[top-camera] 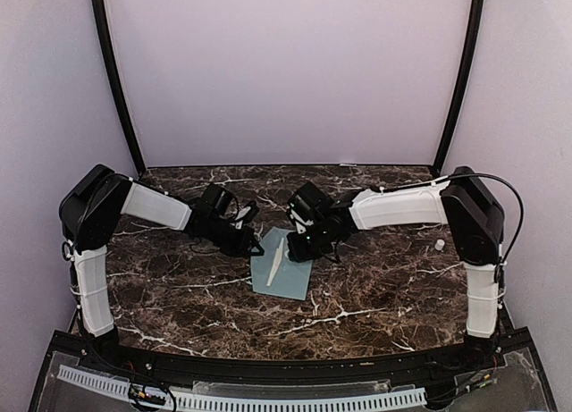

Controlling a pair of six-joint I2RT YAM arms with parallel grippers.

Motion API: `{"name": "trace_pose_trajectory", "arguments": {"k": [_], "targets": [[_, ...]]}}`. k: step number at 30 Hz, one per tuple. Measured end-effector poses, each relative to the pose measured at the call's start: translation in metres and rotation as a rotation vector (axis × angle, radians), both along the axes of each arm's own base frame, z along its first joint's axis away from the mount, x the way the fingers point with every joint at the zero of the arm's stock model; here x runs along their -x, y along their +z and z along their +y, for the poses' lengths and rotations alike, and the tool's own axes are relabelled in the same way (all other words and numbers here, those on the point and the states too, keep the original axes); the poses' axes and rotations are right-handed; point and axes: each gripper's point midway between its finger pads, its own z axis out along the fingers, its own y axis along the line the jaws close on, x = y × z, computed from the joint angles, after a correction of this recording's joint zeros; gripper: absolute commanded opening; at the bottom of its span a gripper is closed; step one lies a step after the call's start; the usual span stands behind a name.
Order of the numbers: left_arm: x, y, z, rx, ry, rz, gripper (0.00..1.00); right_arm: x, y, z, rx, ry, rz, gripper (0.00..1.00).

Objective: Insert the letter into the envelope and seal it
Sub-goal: Paint the envelope at the center of the board.

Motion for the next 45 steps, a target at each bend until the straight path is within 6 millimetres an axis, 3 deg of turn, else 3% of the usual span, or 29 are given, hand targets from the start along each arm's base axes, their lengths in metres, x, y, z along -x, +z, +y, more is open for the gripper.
{"name": "trace_pose_trajectory", "arguments": {"k": [11, 25, 31, 45], "targets": [[0.000, 0.000, 0.000, 0.000, 0.000, 0.000, 0.00, -0.019, 0.000, 0.002, -0.003, -0.004, -0.020, 0.00], [0.000, 0.000, 0.000, 0.000, 0.000, 0.000, 0.00, -0.021, 0.000, 0.002, -0.010, 0.001, -0.032, 0.00], [0.000, 0.000, 0.000, 0.000, 0.000, -0.001, 0.00, -0.013, -0.001, 0.004, -0.021, 0.012, -0.047, 0.00], [0.003, 0.000, -0.001, 0.003, -0.008, 0.015, 0.00, 0.026, -0.001, 0.010, 0.001, 0.052, -0.033, 0.00]]}}
